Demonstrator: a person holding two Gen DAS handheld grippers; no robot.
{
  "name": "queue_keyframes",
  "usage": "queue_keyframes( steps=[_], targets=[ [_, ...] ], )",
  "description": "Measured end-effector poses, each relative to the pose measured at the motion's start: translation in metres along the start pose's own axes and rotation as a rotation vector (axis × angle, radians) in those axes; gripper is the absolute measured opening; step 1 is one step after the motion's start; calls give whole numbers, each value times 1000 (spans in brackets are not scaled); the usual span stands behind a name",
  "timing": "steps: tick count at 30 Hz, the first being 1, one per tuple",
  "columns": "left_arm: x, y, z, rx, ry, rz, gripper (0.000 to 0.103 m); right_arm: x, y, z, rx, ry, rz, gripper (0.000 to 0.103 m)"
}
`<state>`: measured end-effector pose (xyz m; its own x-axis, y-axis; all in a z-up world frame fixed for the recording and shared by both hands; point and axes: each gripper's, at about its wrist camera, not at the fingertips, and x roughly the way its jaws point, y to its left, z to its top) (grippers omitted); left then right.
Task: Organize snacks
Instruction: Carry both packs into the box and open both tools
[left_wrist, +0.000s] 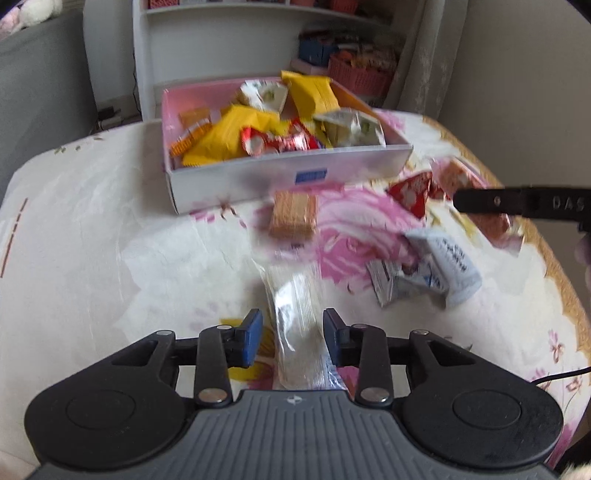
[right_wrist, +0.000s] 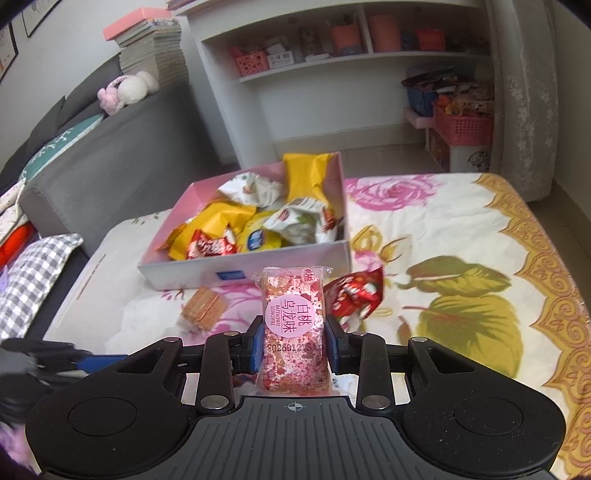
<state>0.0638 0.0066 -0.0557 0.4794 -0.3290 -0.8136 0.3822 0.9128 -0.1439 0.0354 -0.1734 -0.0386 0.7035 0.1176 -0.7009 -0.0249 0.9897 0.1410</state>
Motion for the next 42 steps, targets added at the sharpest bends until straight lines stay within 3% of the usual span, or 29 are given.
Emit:
queue_keyframes(
  steps=[2,6,8,9,11,19,28,35,42],
  targets=[
    [6,-5,-2,22,20,4,40,3,4,-1,-6,15,2,31],
    [12,-14,-2,58,29,36,41,8,12,-3,-7,41,15,31],
    [12,-15,0,57,29,45,39,10,15,-4,-10,53,20,31],
    [12,-16,0,59,29,56,29,12,17,-4,-14,58,19,31],
    [11,-14,2,47,31,52,21,13,21,-5,-22,65,19,31],
    [0,-11,4,18,18,34,17,15,27,-2,-26,72,25,31],
    [-27,-4,15,-32,-56,23,17,11,25,20,23,38,57,31],
    [-35,9,44,-91,-123,50,17,21,23,45,100,11,100,31],
    [-19,20,86,-118,-170,86,17,46,20,69,166,-21,131,31]
  ],
)
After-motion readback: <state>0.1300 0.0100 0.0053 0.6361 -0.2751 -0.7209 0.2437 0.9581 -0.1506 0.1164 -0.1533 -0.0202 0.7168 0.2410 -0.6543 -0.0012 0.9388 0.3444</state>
